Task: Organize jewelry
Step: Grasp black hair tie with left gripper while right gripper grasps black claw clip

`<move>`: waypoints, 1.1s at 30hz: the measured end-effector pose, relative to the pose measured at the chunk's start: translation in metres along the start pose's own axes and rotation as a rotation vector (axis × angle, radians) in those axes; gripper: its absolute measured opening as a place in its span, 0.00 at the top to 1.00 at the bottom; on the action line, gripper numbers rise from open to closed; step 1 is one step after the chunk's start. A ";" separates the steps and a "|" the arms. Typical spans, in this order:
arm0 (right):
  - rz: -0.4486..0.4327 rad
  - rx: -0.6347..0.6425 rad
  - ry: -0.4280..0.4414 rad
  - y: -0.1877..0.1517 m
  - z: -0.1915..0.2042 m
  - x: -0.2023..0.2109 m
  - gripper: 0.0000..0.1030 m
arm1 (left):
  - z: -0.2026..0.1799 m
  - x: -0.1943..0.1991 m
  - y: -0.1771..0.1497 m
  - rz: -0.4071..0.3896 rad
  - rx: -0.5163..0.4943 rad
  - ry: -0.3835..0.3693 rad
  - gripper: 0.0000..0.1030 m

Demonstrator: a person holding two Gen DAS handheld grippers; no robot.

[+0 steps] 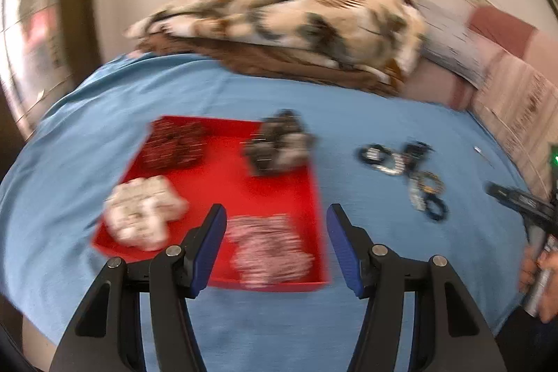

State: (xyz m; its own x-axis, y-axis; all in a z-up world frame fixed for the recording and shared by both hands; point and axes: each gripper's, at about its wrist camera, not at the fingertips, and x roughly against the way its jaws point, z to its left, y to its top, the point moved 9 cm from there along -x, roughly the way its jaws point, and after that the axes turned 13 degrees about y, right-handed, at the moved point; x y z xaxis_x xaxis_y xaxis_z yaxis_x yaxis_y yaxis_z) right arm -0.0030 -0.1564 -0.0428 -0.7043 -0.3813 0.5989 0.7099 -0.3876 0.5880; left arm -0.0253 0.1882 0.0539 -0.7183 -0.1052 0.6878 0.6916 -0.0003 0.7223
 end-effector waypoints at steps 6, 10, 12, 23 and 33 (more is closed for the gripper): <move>0.045 -0.017 0.141 0.011 0.018 -0.038 0.27 | -0.085 -0.017 0.000 0.052 -0.101 -0.080 0.43; 0.069 -0.069 0.209 0.019 0.024 -0.063 0.27 | -0.121 -0.050 0.009 0.108 -0.096 -0.109 0.48; 0.073 -0.107 0.244 0.025 0.024 -0.075 0.27 | -0.131 -0.071 0.015 0.150 -0.081 -0.113 0.57; 0.101 -0.213 0.355 0.051 0.028 -0.130 0.27 | -0.150 -0.200 0.043 0.315 0.006 -0.050 0.66; 0.160 -0.171 0.313 0.040 0.031 -0.160 0.62 | -0.164 -0.222 0.050 0.267 -0.040 -0.012 0.68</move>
State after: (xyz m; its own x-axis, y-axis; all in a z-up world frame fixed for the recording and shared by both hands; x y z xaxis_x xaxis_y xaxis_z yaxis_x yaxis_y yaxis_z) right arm 0.1388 -0.0846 -0.0980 -0.5717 -0.6760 0.4650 0.8181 -0.4265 0.3858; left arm 0.1811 0.0488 -0.0743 -0.5108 -0.0945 0.8545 0.8589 -0.0131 0.5120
